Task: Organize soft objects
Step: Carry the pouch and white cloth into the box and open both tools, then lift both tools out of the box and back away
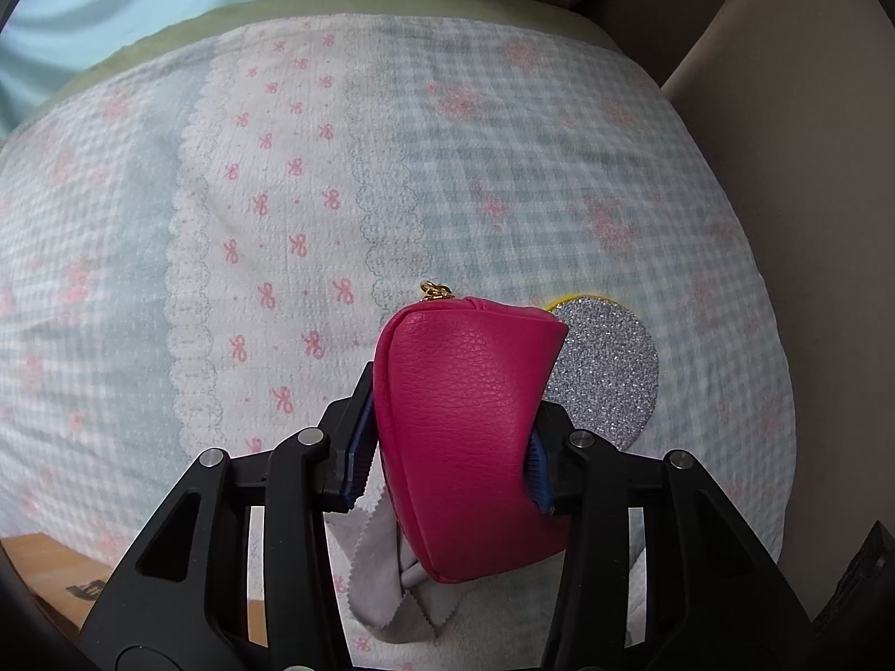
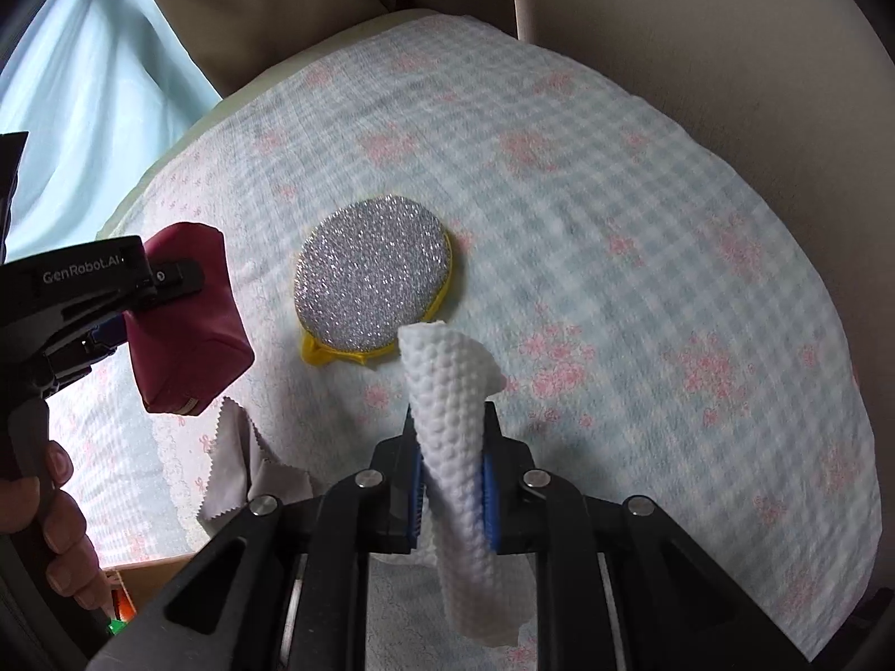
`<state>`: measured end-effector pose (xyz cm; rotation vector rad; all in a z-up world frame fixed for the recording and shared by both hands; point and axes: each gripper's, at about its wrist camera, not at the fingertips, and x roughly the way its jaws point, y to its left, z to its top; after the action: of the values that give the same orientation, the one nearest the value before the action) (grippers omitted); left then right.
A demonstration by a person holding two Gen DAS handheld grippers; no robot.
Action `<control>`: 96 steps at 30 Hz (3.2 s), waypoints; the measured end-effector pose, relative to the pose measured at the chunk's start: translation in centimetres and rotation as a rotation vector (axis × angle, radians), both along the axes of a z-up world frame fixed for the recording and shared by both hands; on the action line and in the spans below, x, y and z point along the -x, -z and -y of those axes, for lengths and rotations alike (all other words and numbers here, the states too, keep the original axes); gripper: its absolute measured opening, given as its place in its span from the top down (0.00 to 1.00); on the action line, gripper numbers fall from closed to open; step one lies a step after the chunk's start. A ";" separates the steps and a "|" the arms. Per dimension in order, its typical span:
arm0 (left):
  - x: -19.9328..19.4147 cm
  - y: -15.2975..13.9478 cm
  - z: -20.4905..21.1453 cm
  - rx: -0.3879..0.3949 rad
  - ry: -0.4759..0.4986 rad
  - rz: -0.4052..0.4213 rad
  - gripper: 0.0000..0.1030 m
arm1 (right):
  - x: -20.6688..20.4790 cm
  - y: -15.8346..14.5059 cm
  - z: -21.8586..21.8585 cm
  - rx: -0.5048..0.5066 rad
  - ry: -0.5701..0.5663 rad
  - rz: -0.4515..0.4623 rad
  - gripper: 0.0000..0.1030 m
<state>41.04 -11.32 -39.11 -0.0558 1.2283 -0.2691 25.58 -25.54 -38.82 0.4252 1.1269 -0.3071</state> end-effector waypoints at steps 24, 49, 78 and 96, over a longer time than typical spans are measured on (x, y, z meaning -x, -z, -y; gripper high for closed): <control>19.0 -21.1 -10.7 0.032 -0.230 0.191 0.61 | 6.5 -21.5 -8.4 -0.004 -0.454 0.237 0.85; 27.0 -13.6 -31.6 -0.036 -0.391 0.019 0.61 | 7.5 -12.4 -29.6 -0.088 -0.737 -0.024 0.85; 22.5 -2.5 -33.0 -0.073 -0.043 -0.138 0.18 | 4.0 -1.5 -32.2 -0.145 -0.602 -0.245 0.66; 24.2 -4.1 -34.1 -0.074 -0.067 -0.096 0.00 | 5.6 -3.0 -31.9 -0.115 -0.604 -0.195 0.00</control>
<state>16.85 22.82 -34.99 -0.0463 1.3281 -0.1637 19.94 6.40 -35.84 0.1407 1.4104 0.2525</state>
